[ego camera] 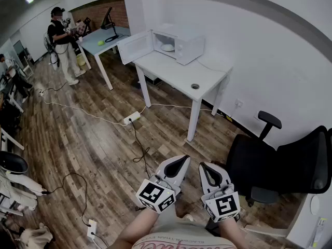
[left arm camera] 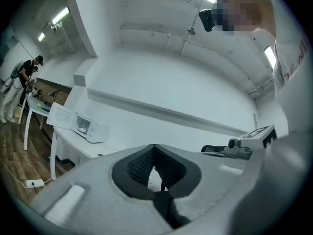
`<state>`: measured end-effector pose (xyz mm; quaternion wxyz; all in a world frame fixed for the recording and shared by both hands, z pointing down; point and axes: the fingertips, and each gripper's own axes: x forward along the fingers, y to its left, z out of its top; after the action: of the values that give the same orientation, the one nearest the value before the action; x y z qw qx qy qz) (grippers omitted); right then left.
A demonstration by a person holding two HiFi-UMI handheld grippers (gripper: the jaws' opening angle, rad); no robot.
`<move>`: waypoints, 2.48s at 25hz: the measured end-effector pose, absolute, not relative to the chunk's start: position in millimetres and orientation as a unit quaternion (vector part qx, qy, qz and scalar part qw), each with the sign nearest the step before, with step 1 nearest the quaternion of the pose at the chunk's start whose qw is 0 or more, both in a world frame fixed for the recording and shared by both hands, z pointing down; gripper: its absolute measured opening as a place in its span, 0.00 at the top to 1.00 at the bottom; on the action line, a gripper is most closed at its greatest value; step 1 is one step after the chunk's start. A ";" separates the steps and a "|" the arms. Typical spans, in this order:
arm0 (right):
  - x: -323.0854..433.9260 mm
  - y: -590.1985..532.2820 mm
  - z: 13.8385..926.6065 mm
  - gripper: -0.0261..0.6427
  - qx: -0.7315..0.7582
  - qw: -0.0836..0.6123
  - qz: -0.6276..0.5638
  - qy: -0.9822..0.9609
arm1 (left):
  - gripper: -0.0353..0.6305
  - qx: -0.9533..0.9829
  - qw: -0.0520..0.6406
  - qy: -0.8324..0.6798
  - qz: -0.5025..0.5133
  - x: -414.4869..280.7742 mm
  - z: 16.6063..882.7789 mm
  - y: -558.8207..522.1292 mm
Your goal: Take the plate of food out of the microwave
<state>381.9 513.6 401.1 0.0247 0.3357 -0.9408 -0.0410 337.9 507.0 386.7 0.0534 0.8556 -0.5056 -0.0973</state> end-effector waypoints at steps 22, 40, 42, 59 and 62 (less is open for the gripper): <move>367.0 472.4 385.1 0.95 0.321 0.003 -0.039 -0.946 | 0.94 0.843 0.050 -0.531 -0.076 316.8 375.6 458.2; 292.3 373.0 387.4 0.95 0.326 0.029 -0.022 -0.945 | 0.94 0.854 0.040 -0.514 -0.073 257.2 374.8 363.9; 279.1 365.8 386.0 0.95 0.328 0.030 -0.024 -0.944 | 0.94 0.854 0.040 -0.513 -0.075 243.7 372.9 357.3; 188.6 290.6 364.3 0.95 0.352 0.012 -0.040 -0.935 | 0.94 0.868 0.000 -0.492 -0.064 161.0 349.9 278.3; 178.0 286.2 365.2 0.95 0.353 0.015 -0.042 -0.935 | 0.94 0.870 0.003 -0.489 -0.064 152.3 350.6 272.8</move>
<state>178.0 286.2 365.2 0.0146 0.3526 -0.9347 -0.0423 152.3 272.8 350.6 0.0025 0.8701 -0.4886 -0.0644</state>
